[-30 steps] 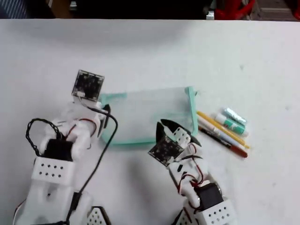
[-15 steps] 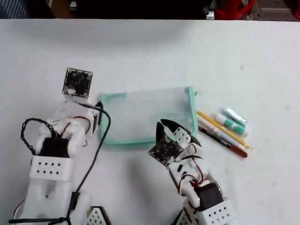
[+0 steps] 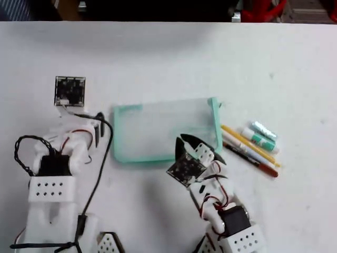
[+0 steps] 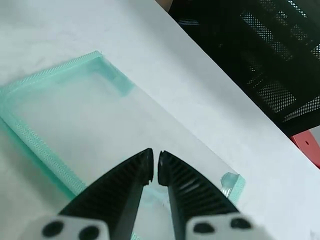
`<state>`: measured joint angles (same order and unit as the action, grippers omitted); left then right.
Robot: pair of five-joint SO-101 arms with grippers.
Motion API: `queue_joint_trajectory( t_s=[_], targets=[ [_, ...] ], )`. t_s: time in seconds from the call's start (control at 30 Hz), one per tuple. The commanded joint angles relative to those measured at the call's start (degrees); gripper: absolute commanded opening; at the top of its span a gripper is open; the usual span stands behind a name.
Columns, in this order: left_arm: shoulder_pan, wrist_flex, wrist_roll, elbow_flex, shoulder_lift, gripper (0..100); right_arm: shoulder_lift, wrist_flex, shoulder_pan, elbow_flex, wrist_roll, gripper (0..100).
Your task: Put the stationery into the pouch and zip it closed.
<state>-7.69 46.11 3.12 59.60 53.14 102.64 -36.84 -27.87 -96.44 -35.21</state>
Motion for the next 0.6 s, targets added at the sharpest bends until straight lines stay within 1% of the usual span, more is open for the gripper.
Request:
queue_joint_trajectory(
  t_s=[0.0, 0.27, 0.37, 0.47, 0.57],
  targets=[
    [-0.48, -1.49, -0.53, -0.44, -0.13, 16, 0.04, -0.31, -0.4, -0.44, -0.35, 2.8],
    [-0.4, -1.49, -0.53, -0.44, 0.13, 16, 0.13, -0.48, -0.13, -0.44, -0.26, 2.8],
    [1.63, -1.49, -0.53, -0.35, 0.13, 15, 0.13, 1.36, 0.22, -0.44, -0.09, 2.8],
    [3.91, -1.58, -0.44, 0.09, -0.04, 15, 0.13, 2.15, 3.38, 0.18, 0.18, 2.8],
    [4.53, -4.31, -0.44, 2.02, 0.22, 15, 0.04, 1.89, 8.22, 2.73, 6.24, 2.8]
  ],
)
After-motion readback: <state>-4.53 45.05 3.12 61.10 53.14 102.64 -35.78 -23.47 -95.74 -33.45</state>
